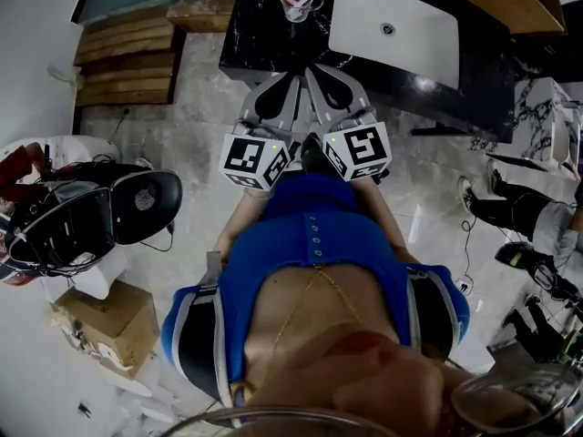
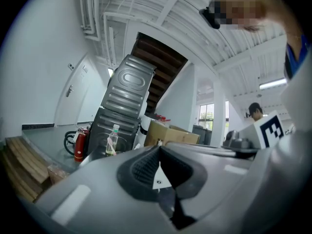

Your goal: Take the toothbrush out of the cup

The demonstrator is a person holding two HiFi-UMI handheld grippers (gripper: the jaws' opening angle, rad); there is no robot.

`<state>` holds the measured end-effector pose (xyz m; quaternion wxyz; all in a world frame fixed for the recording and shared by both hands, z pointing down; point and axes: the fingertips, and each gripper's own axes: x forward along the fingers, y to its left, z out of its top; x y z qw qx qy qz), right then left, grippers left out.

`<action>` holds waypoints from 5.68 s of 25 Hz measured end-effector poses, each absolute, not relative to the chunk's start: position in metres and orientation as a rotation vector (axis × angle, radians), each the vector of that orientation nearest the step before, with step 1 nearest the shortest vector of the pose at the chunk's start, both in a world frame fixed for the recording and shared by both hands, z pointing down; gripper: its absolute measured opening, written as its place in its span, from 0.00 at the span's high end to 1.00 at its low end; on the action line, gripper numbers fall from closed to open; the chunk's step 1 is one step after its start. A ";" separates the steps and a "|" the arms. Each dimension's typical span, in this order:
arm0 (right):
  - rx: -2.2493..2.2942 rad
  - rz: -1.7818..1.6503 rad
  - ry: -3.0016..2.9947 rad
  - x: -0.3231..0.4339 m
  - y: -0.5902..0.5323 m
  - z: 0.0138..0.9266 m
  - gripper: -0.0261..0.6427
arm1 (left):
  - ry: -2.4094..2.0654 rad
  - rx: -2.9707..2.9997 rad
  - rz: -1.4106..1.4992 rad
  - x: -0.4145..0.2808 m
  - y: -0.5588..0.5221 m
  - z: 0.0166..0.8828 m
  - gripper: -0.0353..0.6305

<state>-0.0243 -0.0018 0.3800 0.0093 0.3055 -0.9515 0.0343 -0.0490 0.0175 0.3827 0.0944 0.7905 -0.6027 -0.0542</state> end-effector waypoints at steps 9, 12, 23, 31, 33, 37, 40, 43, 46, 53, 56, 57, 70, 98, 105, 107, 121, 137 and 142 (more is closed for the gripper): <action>0.865 0.167 -2.989 -0.049 -0.118 0.369 0.96 | -1.843 2.257 -0.144 -0.076 -0.098 0.373 0.94; 0.842 0.181 -2.996 -0.054 -0.140 0.372 0.96 | -1.851 2.236 -0.134 -0.080 -0.120 0.379 0.94; 0.943 0.255 -2.937 -0.046 -0.190 0.402 0.96 | -1.802 2.224 -0.107 -0.085 -0.166 0.404 0.94; 1.090 0.267 -2.873 -0.070 -0.217 0.402 0.96 | -1.657 2.307 -0.105 -0.109 -0.197 0.402 0.94; 1.116 0.262 -2.853 -0.077 -0.221 0.404 0.96 | -1.632 2.325 -0.095 -0.118 -0.203 0.403 0.94; 1.158 0.262 -2.820 -0.088 -0.226 0.409 0.96 | -1.593 2.345 -0.090 -0.133 -0.213 0.409 0.94; 1.178 0.264 -2.795 -0.091 -0.230 0.413 0.96 | -1.574 2.338 -0.083 -0.140 -0.218 0.417 0.94; 1.192 0.275 -2.784 -0.093 -0.232 0.415 0.96 | -1.561 2.326 -0.063 -0.146 -0.219 0.428 0.94; 1.197 0.267 -2.769 -0.094 -0.234 0.418 0.96 | -1.548 2.285 -0.067 -0.154 -0.223 0.444 0.94; 1.215 0.279 -2.735 -0.089 -0.235 0.427 0.96 | -1.558 2.230 -0.059 -0.171 -0.238 0.472 0.94; 1.242 0.286 -2.718 -0.080 -0.237 0.429 0.96 | -1.537 2.198 -0.070 -0.174 -0.246 0.485 0.91; 1.252 0.288 -2.710 -0.077 -0.238 0.430 0.96 | -1.533 2.188 -0.069 -0.175 -0.248 0.489 0.90; 1.343 0.284 -2.654 -0.046 -0.246 0.432 0.96 | -1.527 2.136 -0.182 -0.181 -0.281 0.504 0.82; 1.378 0.273 -2.722 -0.027 -0.239 0.411 0.96 | -1.610 2.441 -0.213 -0.172 -0.248 0.397 0.91; 1.353 0.270 -2.732 -0.029 -0.238 0.412 0.96 | -1.636 2.472 -0.248 -0.182 -0.222 0.366 0.91; 1.337 0.265 -2.740 -0.032 -0.238 0.411 0.96 | -1.639 2.453 -0.248 -0.185 -0.215 0.368 0.91; 1.277 0.403 -2.732 -0.054 -0.254 0.441 0.96 | -1.623 2.314 -0.203 -0.187 -0.185 0.412 0.91; 1.263 0.775 -2.702 -0.073 -0.295 0.497 0.96 | -1.581 2.212 -0.194 -0.191 -0.170 0.441 0.91; 1.242 0.833 -2.726 -0.080 -0.302 0.499 0.86 | -1.577 2.211 -0.192 -0.191 -0.170 0.443 0.91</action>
